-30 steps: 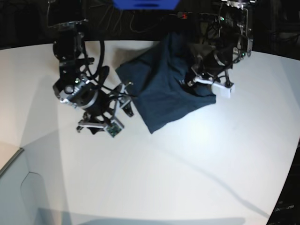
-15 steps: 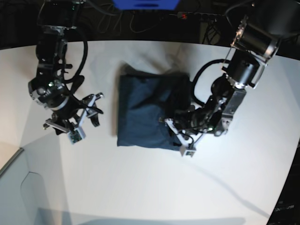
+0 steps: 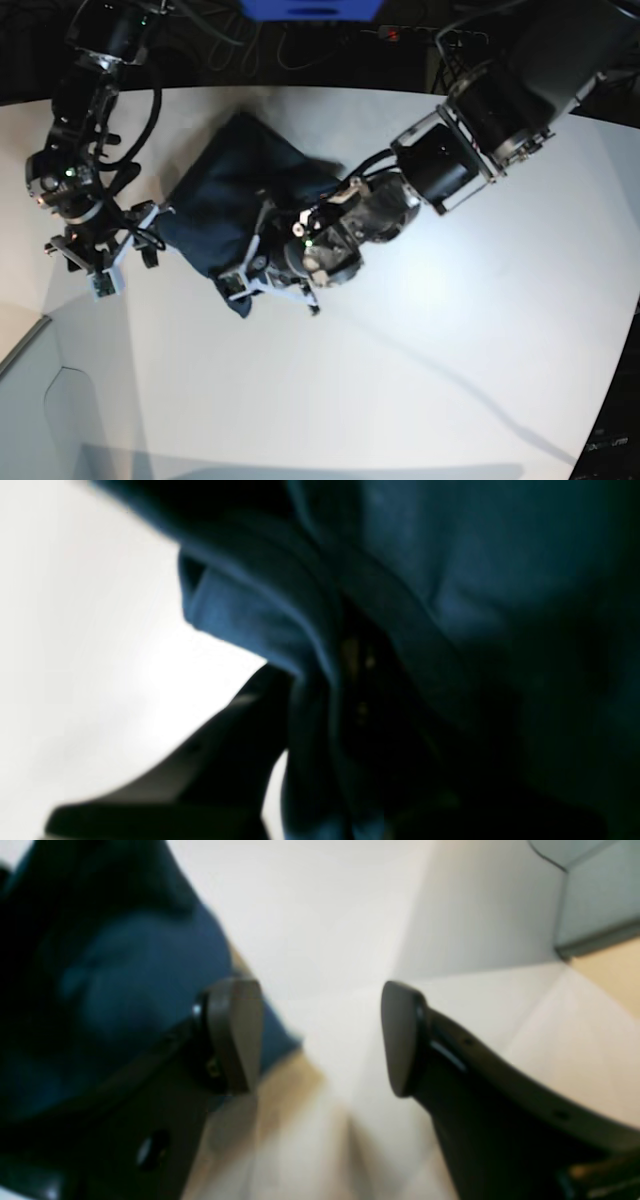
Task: Layout the t-shirt on the table in an organized manner, then fold the t-shirt properly
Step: 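Fold the bundle's edge over with the left gripper toward the right gripper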
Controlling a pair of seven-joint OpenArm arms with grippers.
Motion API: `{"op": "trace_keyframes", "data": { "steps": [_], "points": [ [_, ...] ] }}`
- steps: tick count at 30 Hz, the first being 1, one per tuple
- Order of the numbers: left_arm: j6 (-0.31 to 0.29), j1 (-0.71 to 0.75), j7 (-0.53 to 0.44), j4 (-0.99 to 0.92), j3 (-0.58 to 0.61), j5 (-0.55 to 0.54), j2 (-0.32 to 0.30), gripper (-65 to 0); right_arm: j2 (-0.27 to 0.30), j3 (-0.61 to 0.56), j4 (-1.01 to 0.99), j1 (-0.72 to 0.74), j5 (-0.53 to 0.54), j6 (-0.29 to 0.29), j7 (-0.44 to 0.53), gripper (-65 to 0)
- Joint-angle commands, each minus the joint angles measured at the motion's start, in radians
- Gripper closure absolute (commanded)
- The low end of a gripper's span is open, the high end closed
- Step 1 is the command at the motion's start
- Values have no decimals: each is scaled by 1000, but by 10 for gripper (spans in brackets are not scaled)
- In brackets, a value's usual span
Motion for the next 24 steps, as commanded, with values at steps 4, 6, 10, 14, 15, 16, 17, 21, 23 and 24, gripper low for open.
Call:
{"op": "trace_keyframes", "data": {
  "steps": [4, 6, 10, 14, 15, 16, 17, 21, 23, 24],
  "points": [
    [-52, -25, -114, 12, 37, 176, 13, 0, 6, 48, 18, 8, 14, 12, 17, -369],
    [-58, -19, -154, 12, 31, 227, 25, 0, 4, 73, 18, 2, 14, 12, 13, -369],
    [-61, -21, -194, 11, 32, 310, 32, -42, 4, 86, 20, -22, 14, 12, 19, -369],
    [-61, -21, -193, 15, 31, 369, 63, -264, 6, 86, 20, -49, 14, 12, 19, -369],
    [-61, -21, -193, 23, 31, 382, 63, -312, 6, 86, 20, -49, 14, 12, 19, -369],
    [-61, -19, -194, 28, 31, 394, 63, -360, 6, 88, 20, -49, 14, 12, 19, -369],
    [-61, -21, -194, 28, 31, 402, 63, -384, 6, 88, 20, -52, 14, 12, 19, -369],
    [-59, -24, -194, 63, -17, 414, 62, -389, 6, 88, 18, -62, 14, 12, 19, -369],
    [-59, -21, -194, 95, -83, 414, 60, -389, 8, 88, 13, -62, 14, 12, 19, -369],
    [-59, -19, -194, 110, -121, 414, 60, -389, 8, 88, 13, -64, 14, 12, 19, -369]
  ]
}}
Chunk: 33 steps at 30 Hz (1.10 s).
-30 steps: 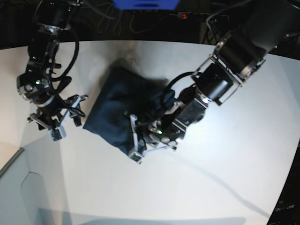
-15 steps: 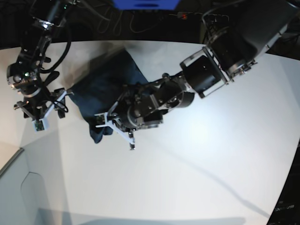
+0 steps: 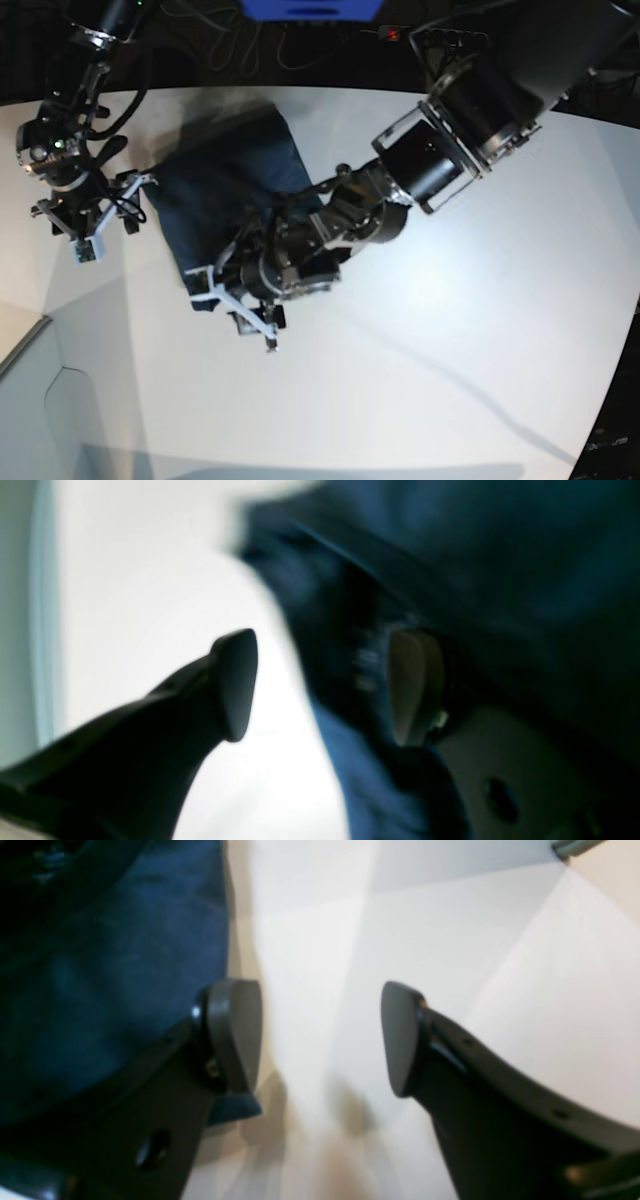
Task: Layout the t-shirt on the table in an organized manner, then fold the t-shirt properly
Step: 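Fold the bundle's edge over with the left gripper toward the right gripper, then press and square the folded shirt's edge with the right gripper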
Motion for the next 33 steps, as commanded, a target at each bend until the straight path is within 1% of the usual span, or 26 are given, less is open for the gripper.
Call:
{"op": "trace_keyframes", "data": {
  "steps": [1, 6, 10, 15, 18, 21, 25, 28, 30, 33],
  "points": [
    [14, -33, -15, 35, -42, 3, 12, -389, 8, 2, 14, 11, 11, 12, 26, -369],
    [14, -20, 0, 111, -255, 3, 2, -388, 4, -6, 11, -12, 11, 12, 26, -369],
    [14, 56, 72, 203, -413, 1, -57, -388, -18, -7, 10, -37, 13, 12, 26, -369],
    [14, 188, 129, 306, -557, 0, -138, -388, -45, -35, 0, -83, 13, 12, 26, -369],
    [14, 276, 144, 354, -643, 0, -172, -388, -47, -83, 4, -127, 13, 12, 26, -369],
    [14, 365, 149, 398, -740, 0, -209, -388, -68, -127, 28, -173, 13, 12, 26, -369],
    [14, 463, 149, 458, -886, -3, -213, -388, -91, -149, 97, -224, 13, 12, 26, -369],
    [12, 529, 149, 513, -985, -3, -205, -388, -99, -146, 151, -238, 13, 12, 26, -369],
    [12, 572, 149, 547, -1021, -5, -205, -388, -104, -121, 212, -241, 13, 12, 23, -369],
    [12, 630, 149, 595, -1054, -5, -205, -388, -134, -115, 294, -251, 13, 12, 17, -356]
  ]
}}
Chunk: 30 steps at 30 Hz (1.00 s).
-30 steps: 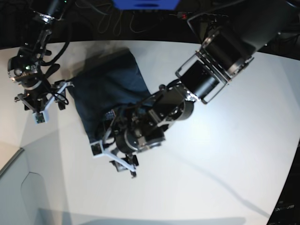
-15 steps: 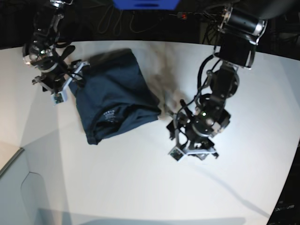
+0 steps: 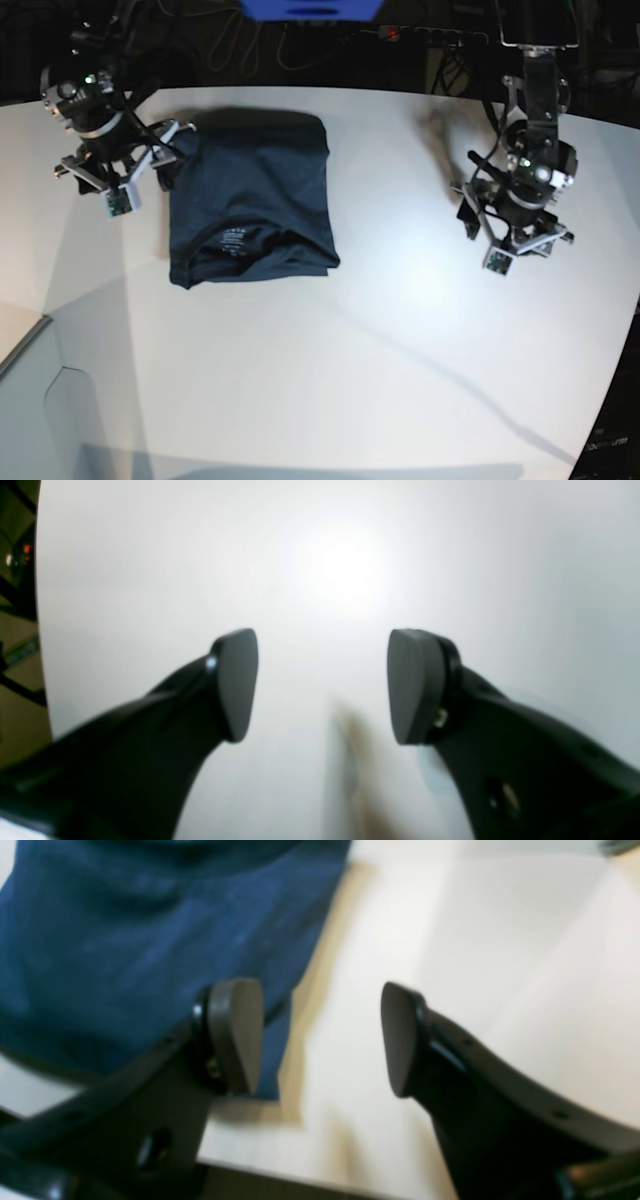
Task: Layout the t-shirt on the table in an organized manner, then fold the t-shirt properly
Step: 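Press and square the folded shirt's edge with the right gripper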
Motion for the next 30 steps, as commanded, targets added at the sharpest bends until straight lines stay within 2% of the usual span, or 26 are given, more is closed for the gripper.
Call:
{"op": "trace_keyframes", "data": {
  "steps": [1, 3, 6, 8, 12, 18, 20, 24, 27, 30],
  "points": [
    [5, 7, -16, 35, -15, -1, -4, -388, -12, -13, 34, -14, 21, 13, 21, -329],
    [5, 41, -16, 53, -27, -1, -4, -388, -23, -59, 55, -28, 21, 13, 21, -226],
    [5, 84, -16, 62, -52, -1, -4, -388, -29, -149, 55, -60, 21, 13, 21, -2],
    [5, 110, -16, 65, -76, -2, -4, -388, -30, -214, 43, -73, 21, 13, 21, 0],
    [5, 156, -16, 68, -90, -2, -4, -372, -30, -272, -34, -66, 21, 13, 30, 0],
    [5, 202, -16, 68, -92, -2, -2, -362, -26, -272, -199, 10, 20, 13, 30, 0],
    [5, 214, -17, 68, -92, -2, -2, -362, -7, -270, -262, 29, 20, 13, 30, 0],
    [5, 219, -19, 68, -105, -2, 19, -362, 3, -273, -333, 49, 20, 13, 32, 0],
    [5, 219, -16, 68, -118, -2, 30, -362, 3, -270, -301, 49, 20, 13, 32, 0],
    [5, 219, -17, 68, -118, -2, 32, -362, 3, -269, -163, 36, 20, 13, 22, 0]
  ]
}}
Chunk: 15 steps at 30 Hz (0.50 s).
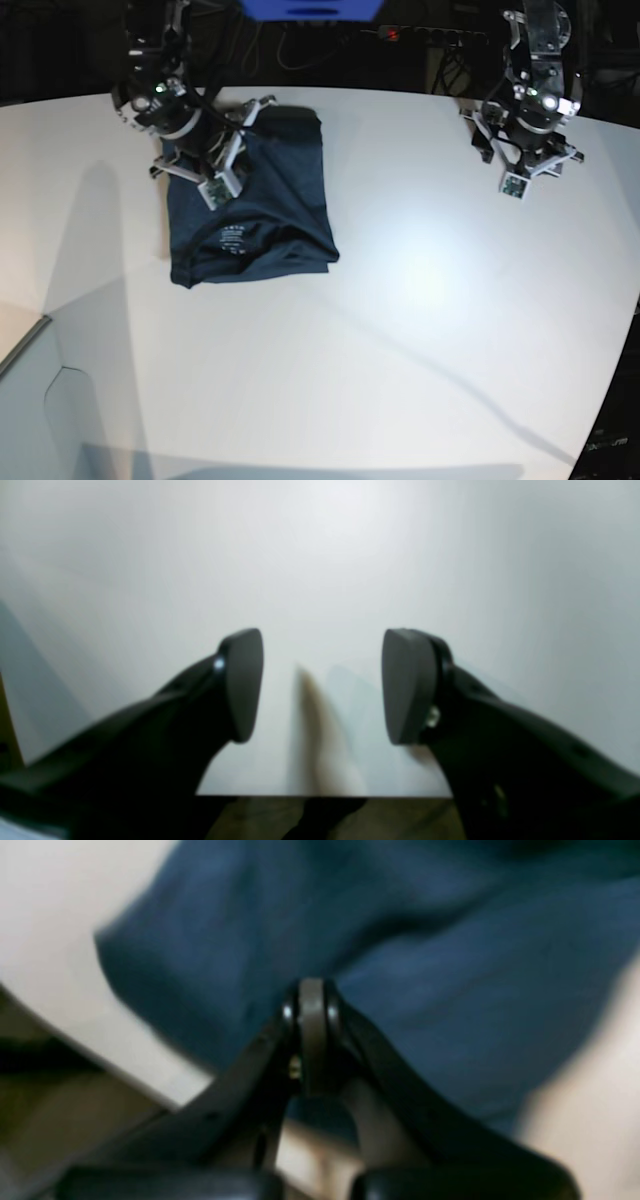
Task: Layout the t-shirt on the table in an organized manner, then fold the t-shirt properly
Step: 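Press and square the folded shirt's edge with the right gripper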
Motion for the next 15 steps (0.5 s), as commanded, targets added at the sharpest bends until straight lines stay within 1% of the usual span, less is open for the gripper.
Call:
{"op": "trace_keyframes", "data": {
  "steps": [1, 4, 6, 8, 9, 11, 13, 15],
  "points": [
    [9, -5, -18, 19, -2, -2, -7, -362, -2, -3, 58, 11, 18, 12, 27, 0],
    [9, -6, -18, 19, -2, -2, -3, -362, -2, -12, 124, 27, 18, 12, 27, 0],
    [9, -8, -18, 19, -2, -2, -3, -362, 1, -27, 123, 76, 16, 12, 25, 0],
    [9, -9, -18, 19, -2, -2, -3, -362, 33, -61, 93, 116, -12, 12, 5, -1],
    [9, -9, -18, 19, -2, -2, -3, -362, 47, -96, 74, 137, -33, 12, -16, -26],
    [9, -9, -19, 19, -2, -2, -5, -362, 55, -147, 26, 185, -70, 12, -67, -95],
    [9, -9, -19, 19, -2, -2, -5, -362, 50, -155, -28, 229, -84, 12, -101, -172],
    [9, -9, -21, 19, -2, -2, -7, -362, 46, -155, -75, 263, -85, 12, -105, -228]
  ]
}}
